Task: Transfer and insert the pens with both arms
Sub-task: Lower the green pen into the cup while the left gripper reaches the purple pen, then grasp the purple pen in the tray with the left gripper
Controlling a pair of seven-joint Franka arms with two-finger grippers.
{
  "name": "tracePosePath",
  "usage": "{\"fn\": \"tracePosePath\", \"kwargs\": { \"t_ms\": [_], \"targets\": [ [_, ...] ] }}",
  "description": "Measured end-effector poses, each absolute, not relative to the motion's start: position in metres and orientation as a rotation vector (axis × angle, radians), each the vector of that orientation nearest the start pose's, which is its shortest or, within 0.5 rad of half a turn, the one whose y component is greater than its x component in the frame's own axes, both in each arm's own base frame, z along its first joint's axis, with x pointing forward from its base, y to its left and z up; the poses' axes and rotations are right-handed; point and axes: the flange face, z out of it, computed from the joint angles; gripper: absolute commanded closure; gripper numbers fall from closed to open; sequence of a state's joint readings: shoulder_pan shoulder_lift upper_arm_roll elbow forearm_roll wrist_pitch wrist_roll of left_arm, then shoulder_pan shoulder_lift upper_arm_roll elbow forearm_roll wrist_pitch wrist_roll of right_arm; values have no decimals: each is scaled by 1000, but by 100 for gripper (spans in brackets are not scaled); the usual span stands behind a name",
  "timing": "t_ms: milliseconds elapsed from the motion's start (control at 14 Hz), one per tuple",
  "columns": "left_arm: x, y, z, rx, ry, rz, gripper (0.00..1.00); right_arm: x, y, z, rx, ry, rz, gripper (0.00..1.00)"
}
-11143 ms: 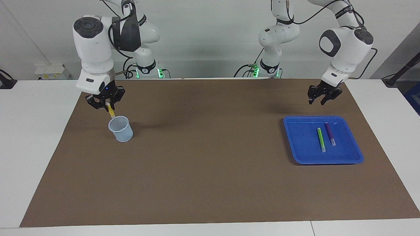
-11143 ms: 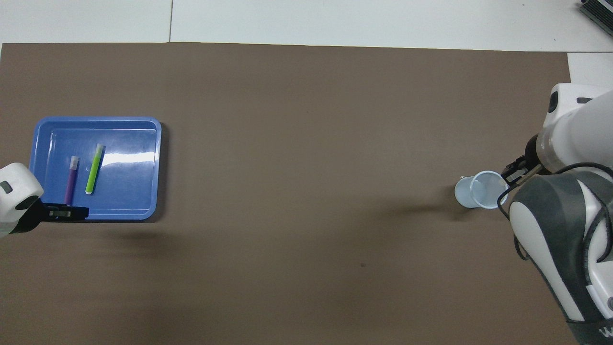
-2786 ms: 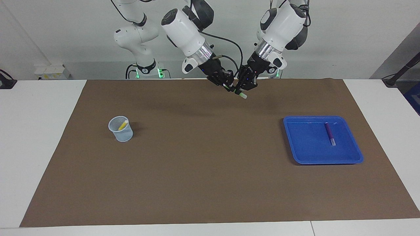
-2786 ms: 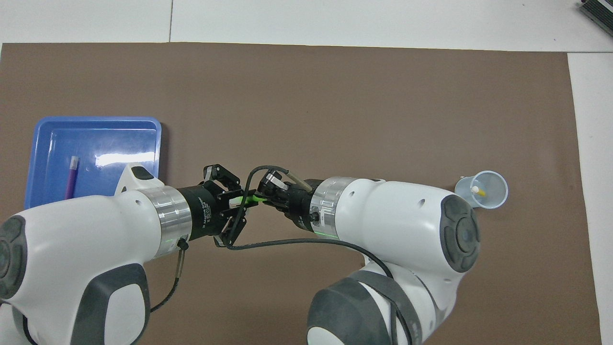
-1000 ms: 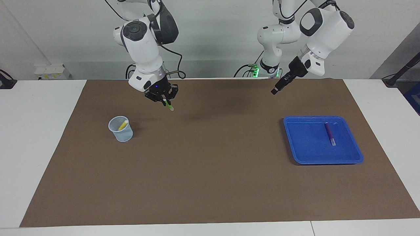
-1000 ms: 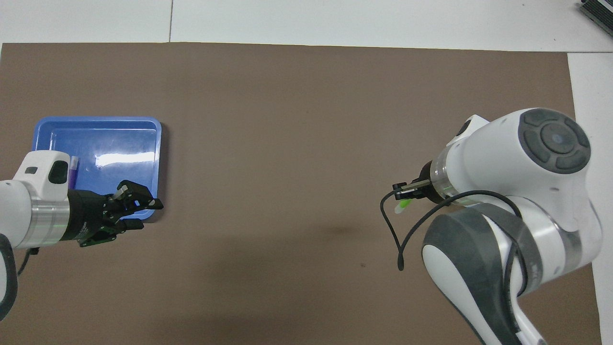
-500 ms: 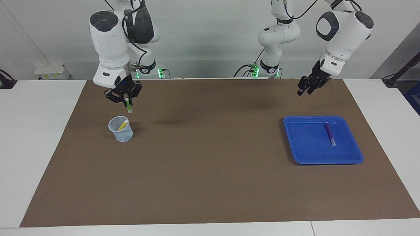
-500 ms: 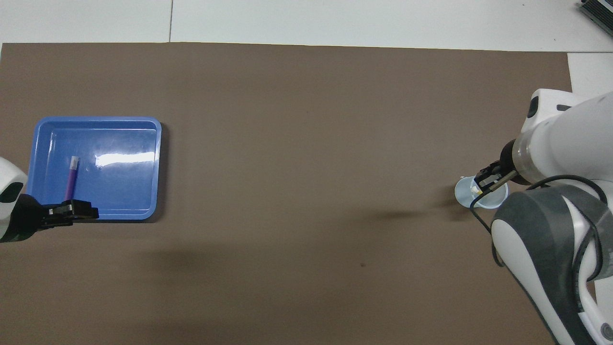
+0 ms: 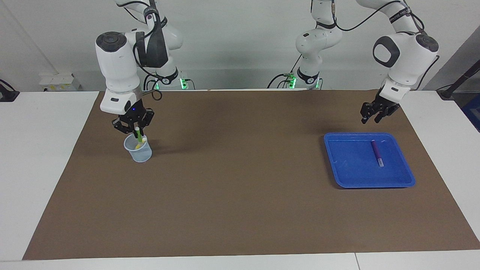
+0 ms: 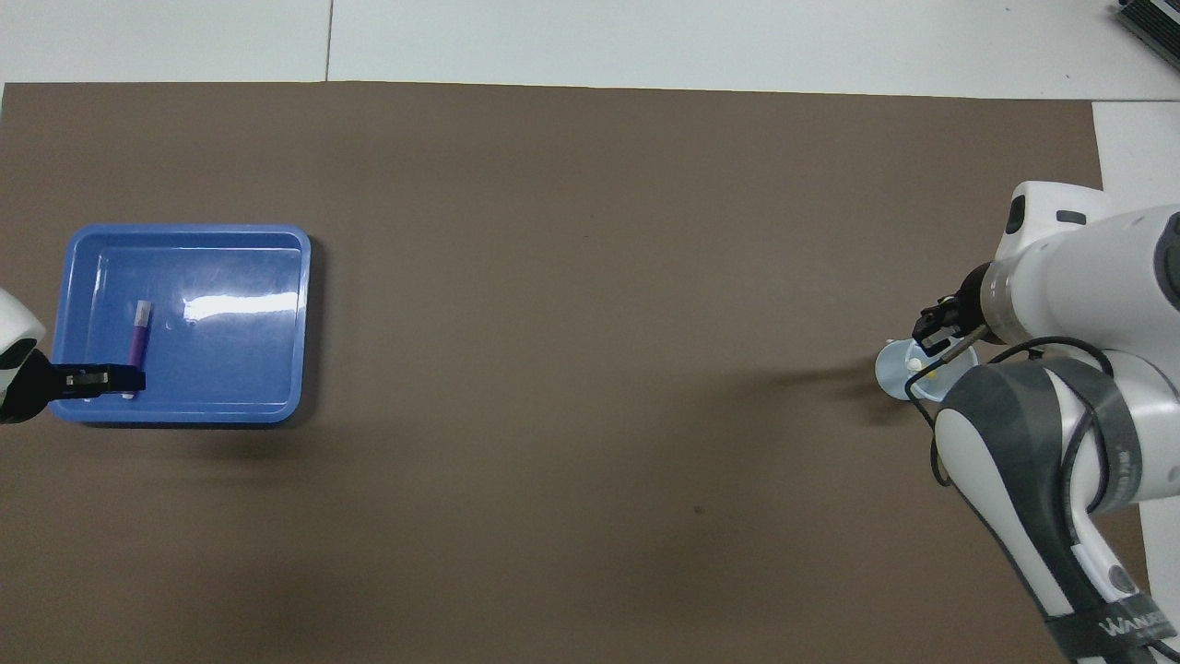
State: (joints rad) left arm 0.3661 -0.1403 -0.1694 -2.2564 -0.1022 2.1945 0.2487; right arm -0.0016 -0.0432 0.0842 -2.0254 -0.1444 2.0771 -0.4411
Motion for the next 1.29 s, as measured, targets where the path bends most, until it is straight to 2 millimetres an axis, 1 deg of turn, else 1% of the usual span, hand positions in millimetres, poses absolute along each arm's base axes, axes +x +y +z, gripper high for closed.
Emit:
{"fn": "tracePosePath", "kwargs": {
  "t_ms": [143,214,357,500,571,643,714,786,929,1000,1143,1286],
  "targets": [
    [508,109,404,-3173,22,-161,35,547,31,466,-3149,-935,-90,100],
    [512,115,395,-3160,41,-165,35,547,26,463,-3153,-920,-81,100],
    [521,120,384,-3145,60,-176,35,544,14,456,-3159,-883,-55,100],
    [529,122,373,-3135,72,-204,35,540,7,444,-3144,-832,-27,98],
    [533,124,365,-3125,93,-206,35,537,5,437,-3128,-787,-30,89],
    [537,125,358,-3113,116,-200,35,535,3,430,-3120,-741,-36,87],
    [541,126,350,-3103,137,-196,35,533,2,423,-3117,-710,-35,75],
    [545,128,342,-3098,147,-202,35,531,2,419,-3119,-686,-28,58],
    [552,135,331,-3095,148,-213,35,530,-3,416,-3125,-650,-22,24],
    [555,139,326,-3096,148,-210,35,530,-8,416,-3128,-633,-21,15],
    [560,142,319,-3097,150,-216,35,529,-19,416,-3135,-599,-21,9],
    [562,142,314,-3096,151,-226,35,529,-30,416,-3140,-567,-23,1]
  ]
}}
